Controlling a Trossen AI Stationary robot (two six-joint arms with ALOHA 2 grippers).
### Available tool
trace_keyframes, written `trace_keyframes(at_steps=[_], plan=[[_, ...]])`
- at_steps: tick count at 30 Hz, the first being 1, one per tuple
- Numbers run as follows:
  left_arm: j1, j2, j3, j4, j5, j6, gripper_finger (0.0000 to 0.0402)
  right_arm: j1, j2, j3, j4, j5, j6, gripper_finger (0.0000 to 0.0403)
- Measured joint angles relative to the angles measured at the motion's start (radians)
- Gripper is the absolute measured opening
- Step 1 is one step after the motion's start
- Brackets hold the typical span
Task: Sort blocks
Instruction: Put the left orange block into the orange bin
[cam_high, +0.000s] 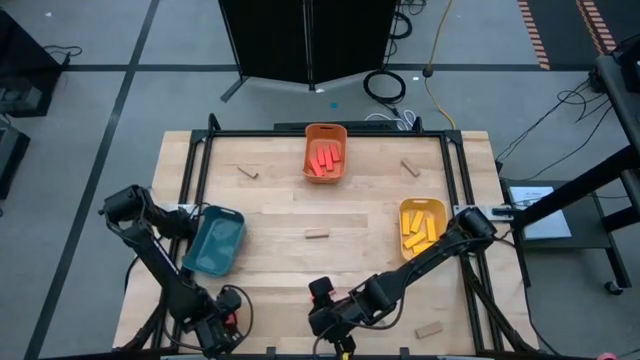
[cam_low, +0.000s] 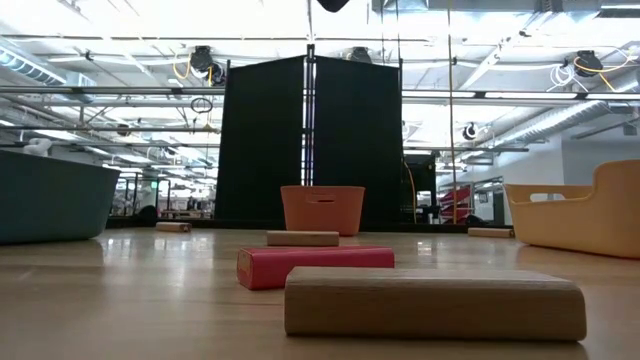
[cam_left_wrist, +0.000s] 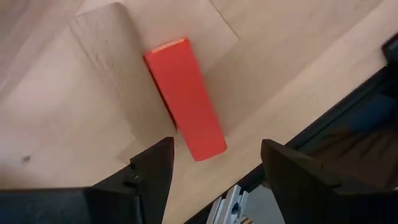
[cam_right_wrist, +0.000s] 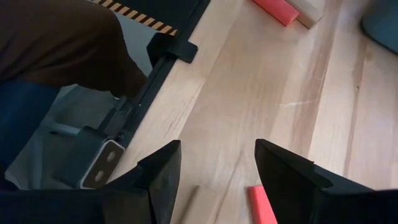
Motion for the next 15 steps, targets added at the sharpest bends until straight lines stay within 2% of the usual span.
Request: trace_keyframes(at_steps=[10,15], plan=[[-0.039,0.005,0.0,0.032,-0.01,-0.057,0.0238,-0.011,0.0,0.0,-0.001,0.0,0.017,0.0199],[-0.05,0.006,0.0,0.031,-0.05,-0.074,0.0238,-0.011,0.0,0.0,-0.001,0.001,0.019,0.0199]])
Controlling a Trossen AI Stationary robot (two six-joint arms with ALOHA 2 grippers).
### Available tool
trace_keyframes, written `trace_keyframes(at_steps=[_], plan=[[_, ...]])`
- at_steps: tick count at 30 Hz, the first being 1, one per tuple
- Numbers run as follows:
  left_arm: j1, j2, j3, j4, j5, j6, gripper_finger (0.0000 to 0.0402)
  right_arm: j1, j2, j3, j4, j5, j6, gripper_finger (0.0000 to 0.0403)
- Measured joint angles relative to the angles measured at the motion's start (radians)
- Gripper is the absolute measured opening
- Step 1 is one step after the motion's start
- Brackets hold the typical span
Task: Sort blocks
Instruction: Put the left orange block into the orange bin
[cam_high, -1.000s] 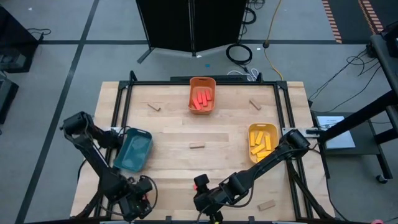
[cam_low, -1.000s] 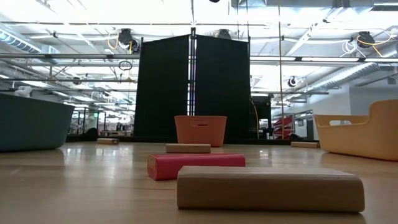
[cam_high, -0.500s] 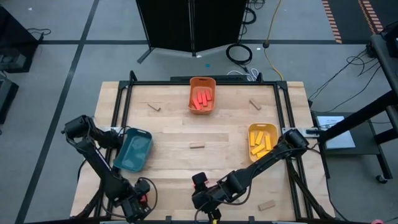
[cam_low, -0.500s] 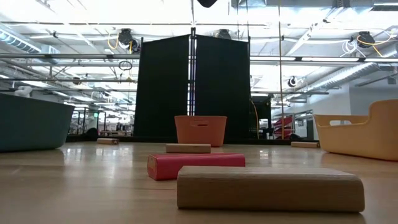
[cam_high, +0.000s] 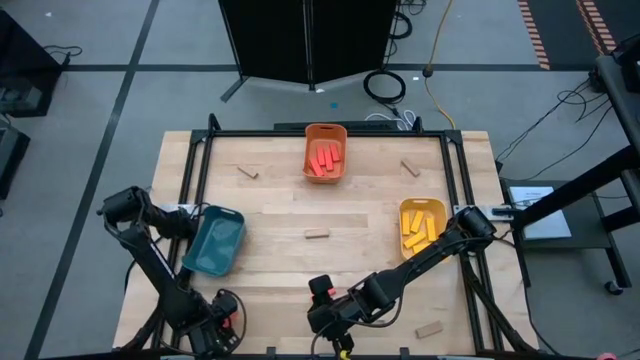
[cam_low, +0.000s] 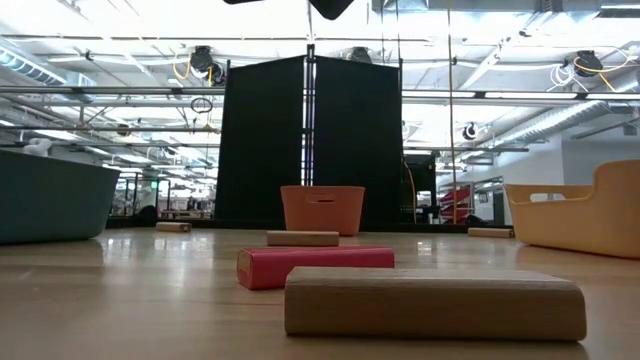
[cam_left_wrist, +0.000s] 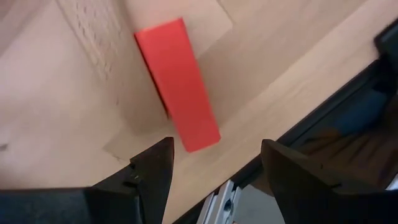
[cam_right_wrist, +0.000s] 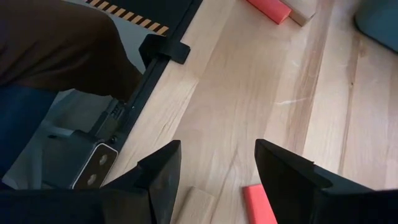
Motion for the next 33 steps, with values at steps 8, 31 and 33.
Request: trace_keyframes(at_steps=[8,31,33], plan=[[0.0,0.081,0.0,0.016,0.041,0.005,0.0238,0.0,0.0,0.0,0.0,0.0,0.0,0.0199],[0.013,0.117,0.003,0.013,0.005,0.017,0.0236,0.0,0.0,0.001,0.0,0.0,0.0,0.0199],[0.013,0.117,0.008,0.009,0.001,0.032,0.0229,0.0,0.0,0.001,0.0,0.0,0.0,0.0199]])
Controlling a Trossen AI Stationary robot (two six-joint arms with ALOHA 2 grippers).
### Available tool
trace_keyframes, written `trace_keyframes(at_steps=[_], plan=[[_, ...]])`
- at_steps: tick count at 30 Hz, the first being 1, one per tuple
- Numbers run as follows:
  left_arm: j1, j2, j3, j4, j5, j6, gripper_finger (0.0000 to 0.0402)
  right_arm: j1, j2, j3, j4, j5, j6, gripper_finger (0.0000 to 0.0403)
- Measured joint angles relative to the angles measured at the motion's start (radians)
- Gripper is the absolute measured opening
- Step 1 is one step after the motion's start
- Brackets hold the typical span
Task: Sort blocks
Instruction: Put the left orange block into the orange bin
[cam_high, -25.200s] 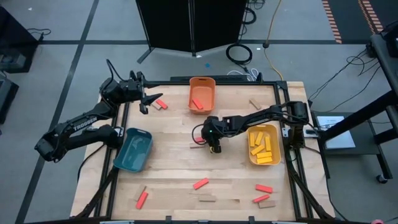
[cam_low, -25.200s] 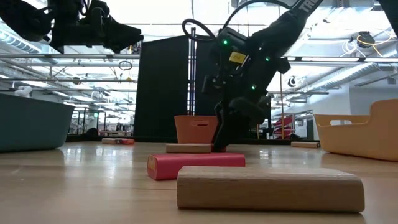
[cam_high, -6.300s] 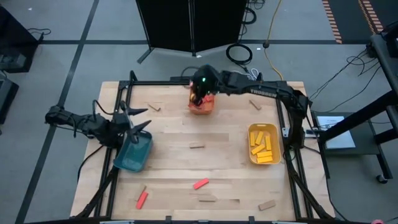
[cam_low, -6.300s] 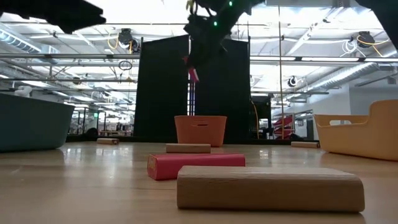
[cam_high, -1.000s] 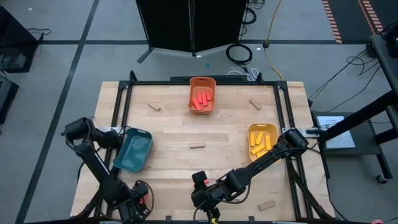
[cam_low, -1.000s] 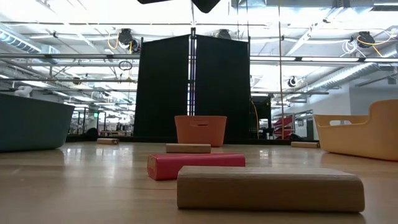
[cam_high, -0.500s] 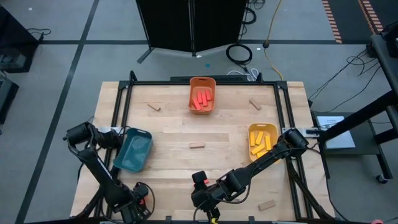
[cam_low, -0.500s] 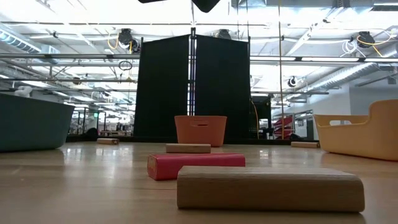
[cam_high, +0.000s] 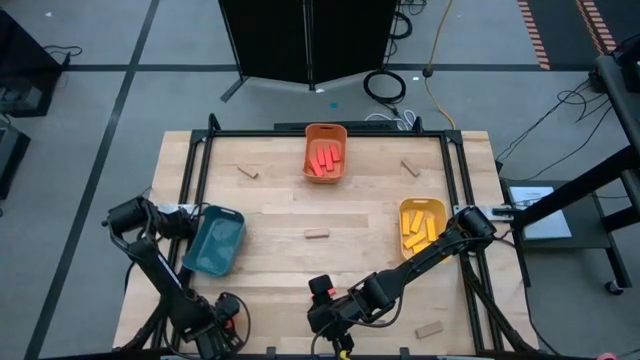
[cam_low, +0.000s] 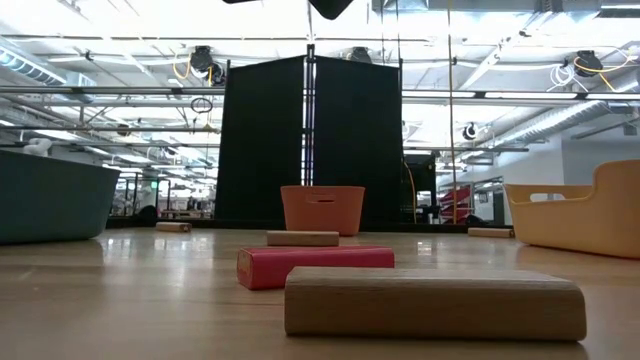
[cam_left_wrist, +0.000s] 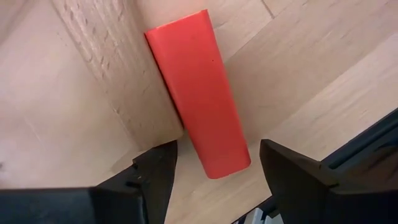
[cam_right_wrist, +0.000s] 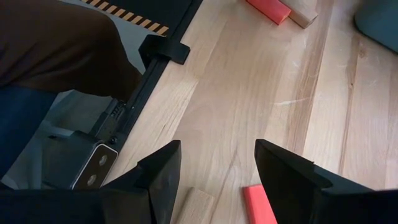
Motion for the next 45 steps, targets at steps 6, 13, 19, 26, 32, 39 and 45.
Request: trace_keyframes(at_steps=[6,13,19,26,32,39,45], plan=[[0.003,0.004,0.026,-0.061,-0.011,0.012,0.019,0.0,0.0,0.0,0.0,0.0,-0.005,0.0199],[0.017,0.005,0.029,-0.106,-0.042,0.071,0.0167,0.0,0.0,0.0,0.0,0.0,-0.007,0.0199],[0.057,0.002,0.029,-0.113,-0.072,0.148,0.0164,-0.013,0.0,0.0,0.008,0.0,-0.026,0.0199],[0.081,0.002,0.029,-0.107,-0.08,0.218,0.0163,-0.034,0.0,0.0,0.008,0.001,-0.026,0.0199],[0.086,-0.023,0.042,-0.1,-0.145,0.253,0.0163,-0.046,0.0,0.0,0.007,0.0,-0.026,0.0199],[0.083,-0.095,0.077,-0.096,-0.273,0.324,0.0163,-0.047,0.0,0.0,0.007,0.0,-0.024,0.0199],[0.086,-0.162,0.084,-0.101,-0.436,0.403,0.0163,-0.047,0.0,0.0,0.007,-0.001,-0.023,0.0199]])
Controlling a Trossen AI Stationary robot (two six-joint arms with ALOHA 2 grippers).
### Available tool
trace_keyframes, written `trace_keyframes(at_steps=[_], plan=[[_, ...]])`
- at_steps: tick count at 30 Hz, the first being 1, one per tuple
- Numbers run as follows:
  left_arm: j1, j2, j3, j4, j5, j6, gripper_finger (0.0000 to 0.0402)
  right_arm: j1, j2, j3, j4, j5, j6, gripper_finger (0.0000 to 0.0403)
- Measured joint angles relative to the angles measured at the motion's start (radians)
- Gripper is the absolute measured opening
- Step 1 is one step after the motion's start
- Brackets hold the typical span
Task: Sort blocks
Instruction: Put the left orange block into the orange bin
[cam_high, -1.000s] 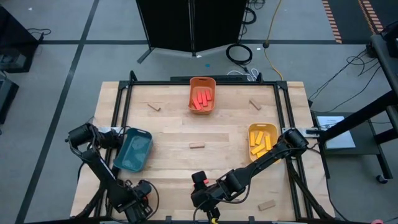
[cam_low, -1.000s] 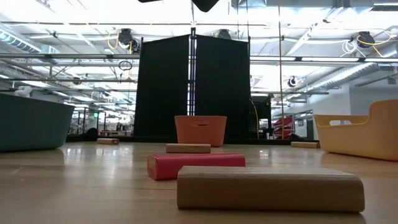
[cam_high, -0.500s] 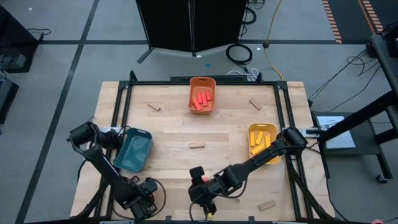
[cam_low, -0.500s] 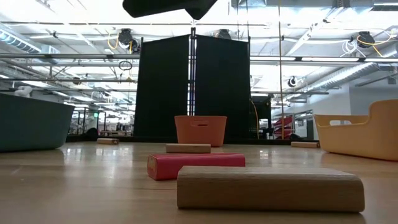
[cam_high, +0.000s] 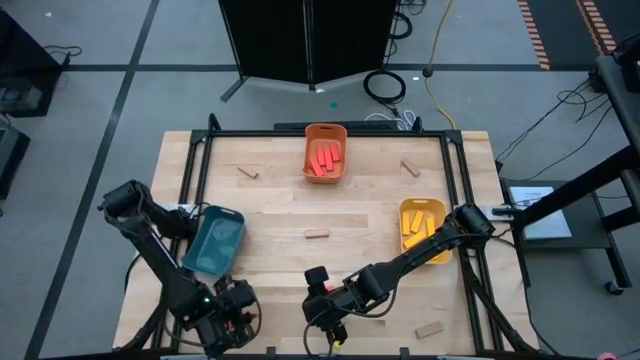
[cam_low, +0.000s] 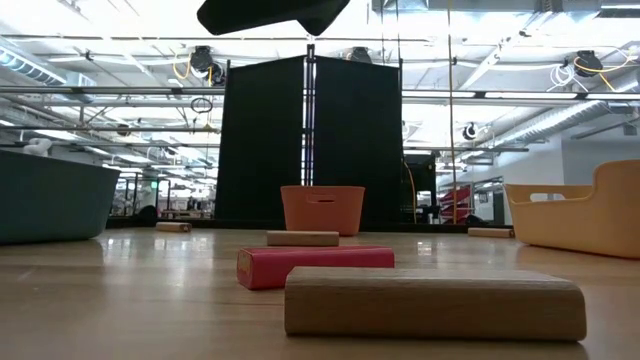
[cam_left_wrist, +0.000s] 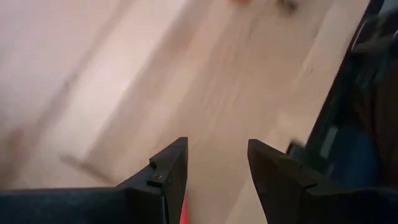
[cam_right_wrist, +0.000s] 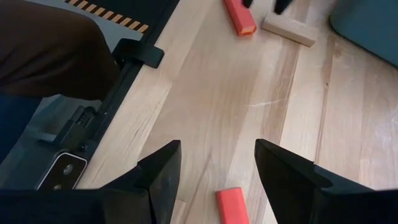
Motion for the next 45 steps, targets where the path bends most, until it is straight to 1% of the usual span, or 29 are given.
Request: trace_keyframes(at_steps=[5,11,15,19,21,24,27,28,30,32,34,36,38,41,43,45], plan=[[0.037,-0.022,0.0,0.0,-0.157,0.116,0.0163,0.0,0.0,0.0,0.007,0.0,0.001,0.0199],[0.096,-0.022,0.0,0.006,-0.229,0.314,0.0163,-0.003,0.0,0.0,0.008,0.001,0.032,0.0199],[0.127,-0.022,0.001,0.057,-0.251,0.423,0.0163,-0.005,0.0,0.0,0.008,0.001,0.031,0.0199],[0.135,-0.022,0.001,0.162,-0.25,0.606,0.0163,-0.009,0.0,-0.001,0.026,0.005,0.01,0.0199],[0.137,-0.022,0.001,0.2,-0.252,0.675,0.0163,-0.016,-0.002,-0.001,0.03,0.006,0.008,0.0199],[0.137,-0.022,0.001,0.239,-0.262,0.735,0.0163,-0.022,-0.024,-0.002,-0.023,0.006,0.013,0.0199],[0.136,-0.022,0.001,0.253,-0.281,0.763,0.0163,-0.016,-0.071,-0.002,-0.098,0.012,0.008,0.0199],[0.135,-0.022,0.001,0.259,-0.292,0.764,0.0163,-0.008,-0.089,-0.002,-0.121,0.025,0.009,0.0199],[0.131,-0.022,0.001,0.281,-0.334,0.788,0.0163,0.012,-0.124,-0.021,-0.131,0.09,0.017,0.0199],[0.13,-0.022,-0.005,0.358,-0.36,0.847,0.0163,0.034,-0.159,-0.052,-0.132,0.174,0.02,0.0199],[0.13,-0.022,-0.016,0.447,-0.361,0.922,0.0163,0.052,-0.194,-0.102,-0.104,0.251,0.024,0.0199],[0.133,-0.022,-0.027,0.538,-0.361,1.004,0.0163,0.067,-0.233,-0.165,-0.04,0.318,0.029,0.0199],[0.136,-0.022,-0.036,0.619,-0.361,1.071,0.0163,0.078,-0.268,-0.234,0.083,0.341,0.026,0.0199],[0.143,-0.022,-0.038,0.659,-0.356,1.127,0.0163,0.09,-0.304,-0.315,0.228,0.341,0.015,0.0199],[0.149,-0.022,-0.038,0.65,-0.348,1.118,0.0163,0.095,-0.317,-0.35,0.24,0.34,0.023,0.0199],[0.152,-0.022,-0.038,0.598,-0.311,1.041,0.0163,0.093,-0.317,-0.37,0.239,0.34,0.053,0.0199]])
